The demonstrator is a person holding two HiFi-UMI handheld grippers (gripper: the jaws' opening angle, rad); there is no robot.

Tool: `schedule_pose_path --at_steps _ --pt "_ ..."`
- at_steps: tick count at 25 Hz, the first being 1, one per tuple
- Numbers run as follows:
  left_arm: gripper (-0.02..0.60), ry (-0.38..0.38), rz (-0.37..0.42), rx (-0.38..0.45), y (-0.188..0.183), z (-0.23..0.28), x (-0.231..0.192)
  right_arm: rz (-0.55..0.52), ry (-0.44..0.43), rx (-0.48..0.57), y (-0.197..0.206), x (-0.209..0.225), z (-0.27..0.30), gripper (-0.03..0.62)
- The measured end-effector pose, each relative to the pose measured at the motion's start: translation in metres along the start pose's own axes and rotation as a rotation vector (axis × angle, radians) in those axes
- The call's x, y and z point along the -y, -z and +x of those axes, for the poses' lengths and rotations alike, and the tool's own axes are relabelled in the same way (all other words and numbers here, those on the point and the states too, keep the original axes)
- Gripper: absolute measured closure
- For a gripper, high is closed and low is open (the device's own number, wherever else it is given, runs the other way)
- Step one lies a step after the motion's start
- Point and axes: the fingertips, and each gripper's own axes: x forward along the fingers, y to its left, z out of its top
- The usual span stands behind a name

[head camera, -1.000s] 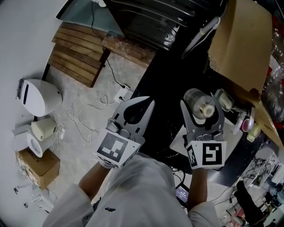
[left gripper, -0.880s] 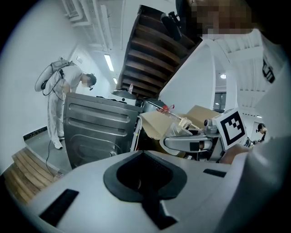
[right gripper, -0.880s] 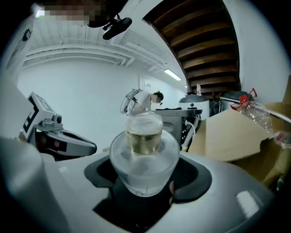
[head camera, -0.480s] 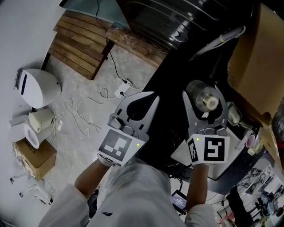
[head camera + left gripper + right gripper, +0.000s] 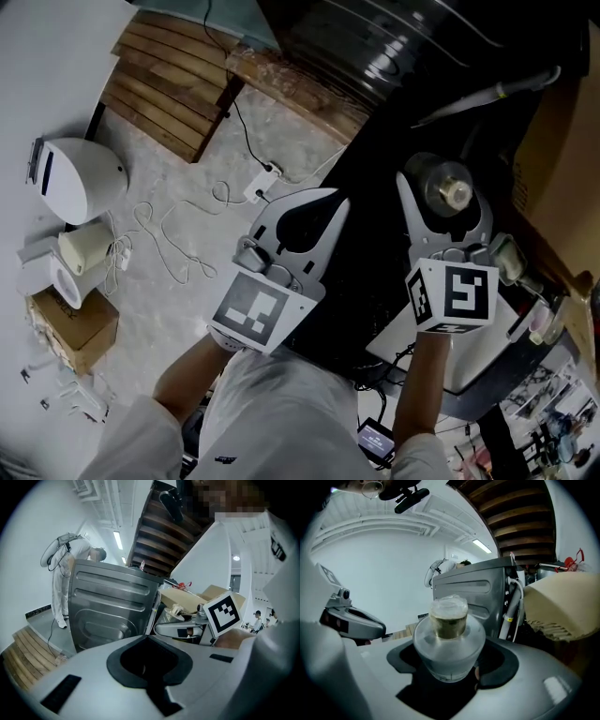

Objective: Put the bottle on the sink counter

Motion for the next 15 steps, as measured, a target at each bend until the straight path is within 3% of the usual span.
schedule_pose_path --at_steps 5,10,15 --pt "0.574 0.008 -0.009 -0.002 0.011 0.012 -0.009 0.006 0.011 -0.045 0.023 0.003 0.021 0.25" --pt "0.574 0.025 0.044 -0.029 0.04 0.021 -0.019 0.01 0.019 -0.082 0.044 0.006 0.039 0.25" --pt "0.574 0.027 0.004 -0.066 0.045 0.03 -0.026 -0.001 0.022 -0.122 0.061 0.01 0.055 0.249"
